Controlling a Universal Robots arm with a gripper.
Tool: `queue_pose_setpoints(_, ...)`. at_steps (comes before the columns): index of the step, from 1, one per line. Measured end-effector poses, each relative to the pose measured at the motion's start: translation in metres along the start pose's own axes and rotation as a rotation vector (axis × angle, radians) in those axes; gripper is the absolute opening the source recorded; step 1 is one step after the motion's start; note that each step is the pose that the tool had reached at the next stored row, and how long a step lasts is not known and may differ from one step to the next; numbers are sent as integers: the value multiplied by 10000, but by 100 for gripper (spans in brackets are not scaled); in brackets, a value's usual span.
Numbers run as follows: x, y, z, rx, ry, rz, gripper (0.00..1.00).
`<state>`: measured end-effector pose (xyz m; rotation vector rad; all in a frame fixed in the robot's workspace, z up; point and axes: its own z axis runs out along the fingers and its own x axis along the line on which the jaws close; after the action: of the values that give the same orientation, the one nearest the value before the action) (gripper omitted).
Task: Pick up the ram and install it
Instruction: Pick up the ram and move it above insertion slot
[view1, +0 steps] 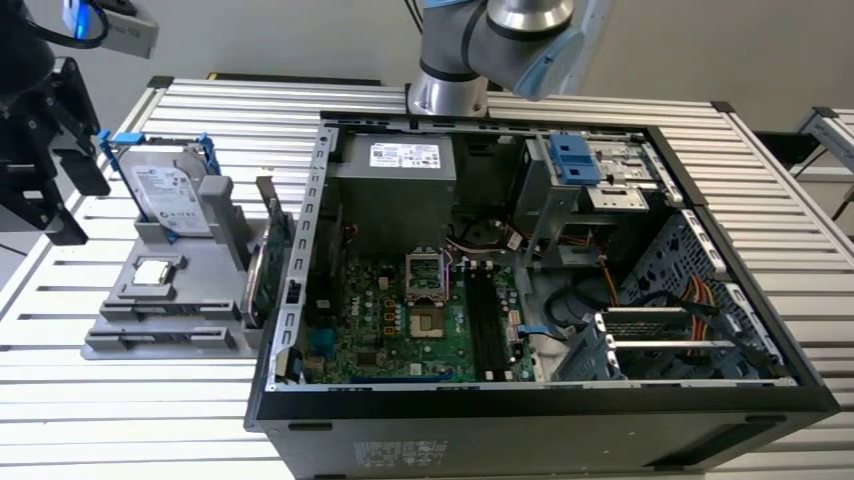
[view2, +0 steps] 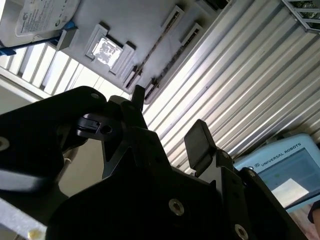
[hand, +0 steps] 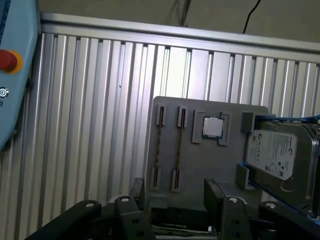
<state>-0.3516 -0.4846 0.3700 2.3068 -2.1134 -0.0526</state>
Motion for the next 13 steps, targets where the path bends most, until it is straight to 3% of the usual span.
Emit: queue_pose_setpoints(13,-10,0,69,10,-7,289,100)
